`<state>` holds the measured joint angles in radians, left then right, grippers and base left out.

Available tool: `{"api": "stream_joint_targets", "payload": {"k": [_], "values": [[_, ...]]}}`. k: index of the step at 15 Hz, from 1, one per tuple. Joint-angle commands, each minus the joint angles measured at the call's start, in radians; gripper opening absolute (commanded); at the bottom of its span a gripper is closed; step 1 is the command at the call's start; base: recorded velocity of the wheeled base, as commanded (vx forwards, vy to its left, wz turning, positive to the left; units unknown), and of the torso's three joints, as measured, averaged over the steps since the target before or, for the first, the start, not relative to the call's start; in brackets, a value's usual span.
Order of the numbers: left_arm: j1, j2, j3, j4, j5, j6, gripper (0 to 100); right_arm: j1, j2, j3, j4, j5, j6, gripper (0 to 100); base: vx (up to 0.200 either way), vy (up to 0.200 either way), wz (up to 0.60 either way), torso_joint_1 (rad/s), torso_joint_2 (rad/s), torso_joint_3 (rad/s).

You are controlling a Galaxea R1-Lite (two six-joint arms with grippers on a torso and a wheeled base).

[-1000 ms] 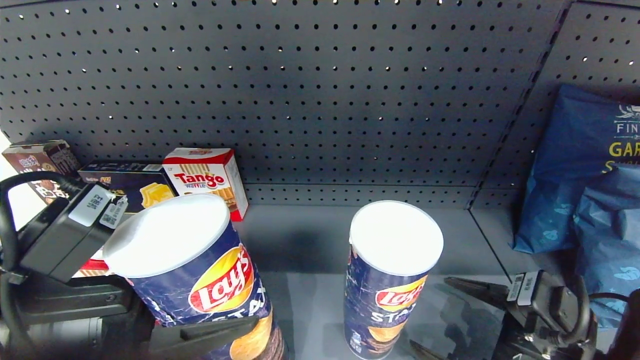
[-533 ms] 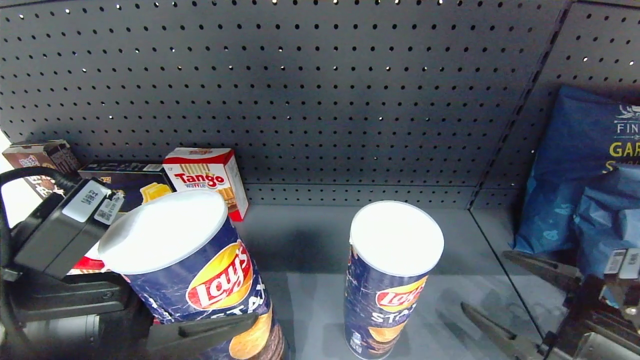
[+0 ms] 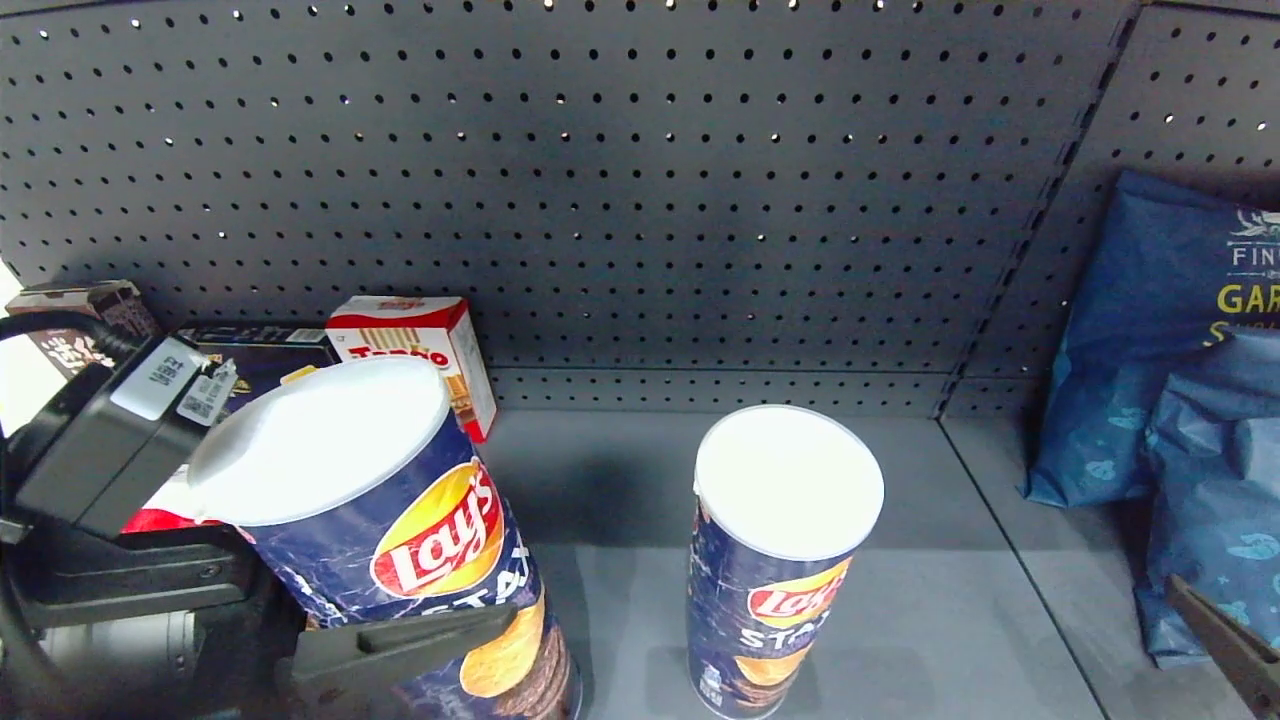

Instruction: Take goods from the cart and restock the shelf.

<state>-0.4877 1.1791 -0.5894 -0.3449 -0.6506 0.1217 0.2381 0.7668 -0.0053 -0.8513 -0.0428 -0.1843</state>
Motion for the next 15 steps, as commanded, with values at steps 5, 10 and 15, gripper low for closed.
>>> {"api": "stream_joint_targets", "payload": {"k": [5, 10, 15], "values": [[-0.006, -0.007, 0.000, 0.001, -0.001, 0.003, 0, -0.237, -0.767, 0.005, 0.722, -0.227, 0.028, 100, 0.000, 0.000, 0.00, 0.000, 0.00, 0.000], [-0.005, -0.016, -0.001, 0.001, -0.004, 0.004, 0, -0.237, -0.767, 0.005, 0.782, 0.024, 0.121, 100, 0.000, 0.000, 0.00, 0.000, 0.00, 0.000], [-0.005, -0.015, -0.001, 0.001, -0.011, 0.003, 0, -0.235, -0.767, 0.005, 0.784, 0.030, 0.132, 100, 0.000, 0.000, 0.00, 0.000, 0.00, 0.000]]}}
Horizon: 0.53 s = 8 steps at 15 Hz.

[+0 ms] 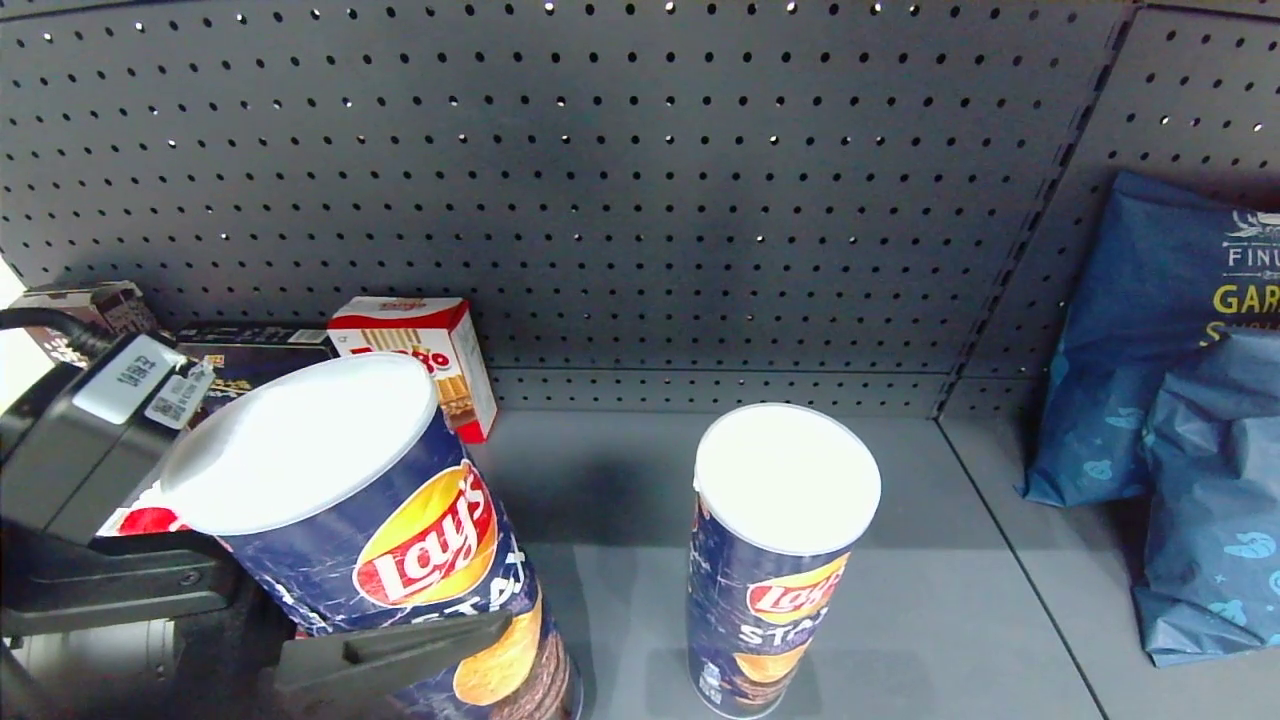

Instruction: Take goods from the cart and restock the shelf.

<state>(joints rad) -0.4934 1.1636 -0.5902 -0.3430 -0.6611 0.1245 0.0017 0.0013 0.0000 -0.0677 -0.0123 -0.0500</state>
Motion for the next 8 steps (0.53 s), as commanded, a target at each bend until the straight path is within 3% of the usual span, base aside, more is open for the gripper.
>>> {"api": "stream_joint_targets", "payload": {"k": [1, 3, 5, 6, 8], "values": [[0.003, 0.001, -0.005, -0.001, -0.002, 0.000, 0, 0.001, -0.001, 0.000, 0.000, 0.068, -0.034, 100, 0.000, 0.000, 0.00, 0.000, 0.00, 0.000], [0.004, 0.002, -0.025, -0.001, -0.003, 0.000, 0, 0.001, -0.001, 0.000, 0.005, 0.180, -0.044, 100, 0.000, 0.000, 0.00, 0.000, 0.00, 0.000], [0.004, 0.005, -0.043, 0.001, -0.003, -0.002, 0, 0.000, -0.001, 0.000, 0.020, 0.138, -0.010, 100, 0.000, 0.000, 0.00, 0.000, 0.00, 0.000], [0.007, 0.008, -0.056, 0.002, -0.002, -0.002, 0, 0.000, -0.001, 0.000, 0.074, 0.011, 0.044, 100, 0.000, 0.000, 0.00, 0.000, 0.00, 0.000], [0.007, 0.010, -0.086, 0.006, -0.002, -0.002, 0, 0.000, -0.001, -0.002, 0.072, 0.000, 0.047, 100, 0.000, 0.000, 0.00, 0.000, 0.00, 0.000]]}}
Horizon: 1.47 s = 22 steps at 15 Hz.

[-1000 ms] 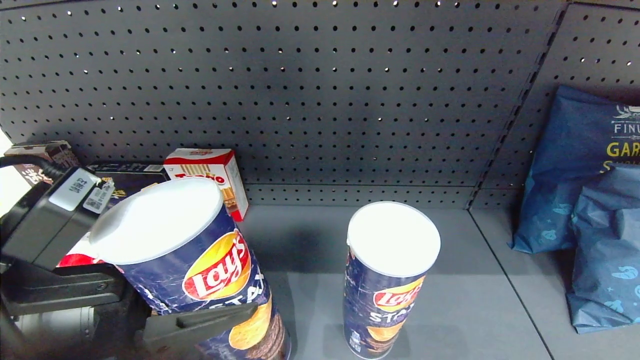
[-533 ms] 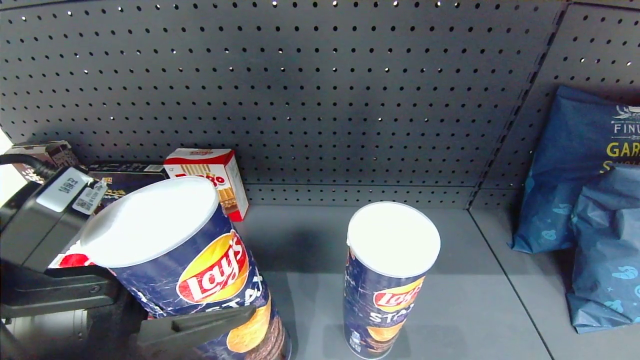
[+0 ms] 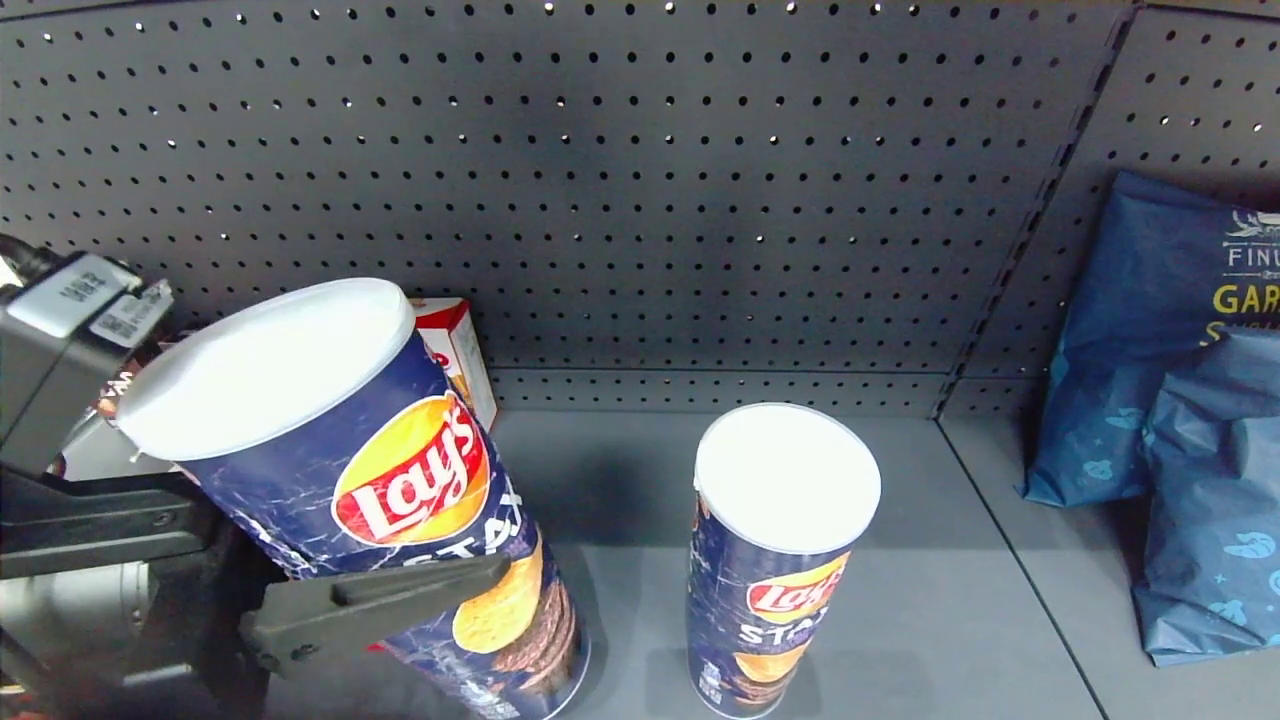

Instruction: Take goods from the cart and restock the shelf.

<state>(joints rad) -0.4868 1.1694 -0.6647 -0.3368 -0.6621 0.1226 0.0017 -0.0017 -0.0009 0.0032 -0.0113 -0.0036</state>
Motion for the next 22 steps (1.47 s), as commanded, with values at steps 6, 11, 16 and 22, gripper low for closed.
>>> {"api": "stream_joint_targets", "payload": {"k": [6, 11, 16, 22], "values": [[-0.001, 0.041, -0.207, 0.087, 0.001, -0.001, 0, 0.000, 0.002, 0.001, 0.000, 0.004, 0.004, 100, 0.000, 0.000, 0.00, 0.000, 0.00, 0.000], [-0.035, 0.082, -0.415, 0.375, 0.007, 0.005, 0, 0.000, 0.002, 0.001, 0.000, 0.004, 0.004, 100, 0.000, 0.000, 0.00, 0.000, 0.00, 0.000], [-0.041, 0.279, -0.566, 0.499, 0.019, 0.146, 0, 0.000, 0.002, 0.001, 0.000, 0.004, 0.004, 100, 0.000, 0.000, 0.00, 0.000, 0.00, 0.000], [-0.003, 0.497, -0.553, 0.251, 0.026, 0.224, 0, 0.000, 0.002, 0.001, 0.000, 0.004, 0.004, 100, 0.000, 0.000, 0.00, 0.000, 0.00, 0.000]]}}
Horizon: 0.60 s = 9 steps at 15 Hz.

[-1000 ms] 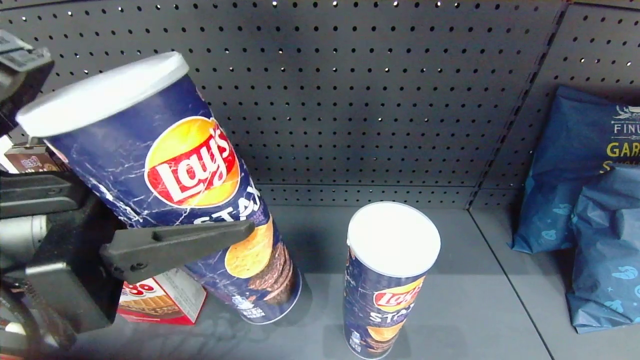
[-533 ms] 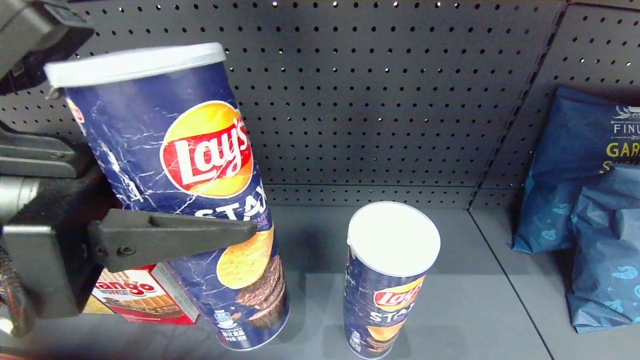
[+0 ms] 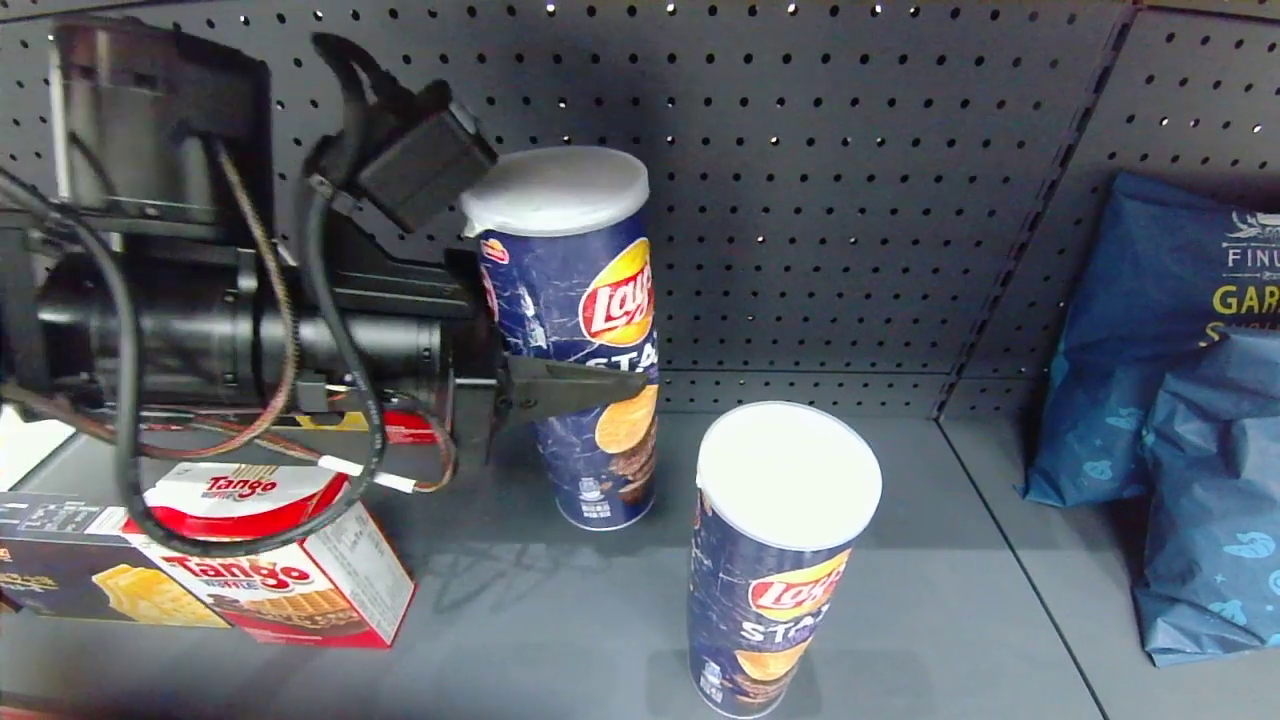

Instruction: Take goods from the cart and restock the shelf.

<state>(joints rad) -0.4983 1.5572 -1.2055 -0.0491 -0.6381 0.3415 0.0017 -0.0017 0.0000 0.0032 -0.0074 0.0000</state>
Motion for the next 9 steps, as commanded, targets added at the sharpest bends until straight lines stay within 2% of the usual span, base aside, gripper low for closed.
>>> {"api": "stream_joint_targets", "payload": {"k": [1, 3, 9], "values": [[0.009, 0.133, -0.016, -0.067, 0.003, 0.005, 0, 0.000, 0.002, 0.000, 0.000, 0.000, 0.000, 100, 0.000, 0.000, 0.00, 0.000, 0.00, 0.000], [0.006, 0.184, -0.042, -0.115, 0.005, 0.002, 0, 0.000, 0.002, 0.000, 0.000, 0.000, 0.000, 100, 0.000, 0.000, 0.00, 0.000, 0.00, 0.000], [0.004, 0.273, -0.118, -0.120, 0.005, 0.001, 0, 0.000, 0.002, 0.000, 0.000, 0.000, 0.000, 100, 0.000, 0.000, 0.00, 0.000, 0.00, 0.000]]}}
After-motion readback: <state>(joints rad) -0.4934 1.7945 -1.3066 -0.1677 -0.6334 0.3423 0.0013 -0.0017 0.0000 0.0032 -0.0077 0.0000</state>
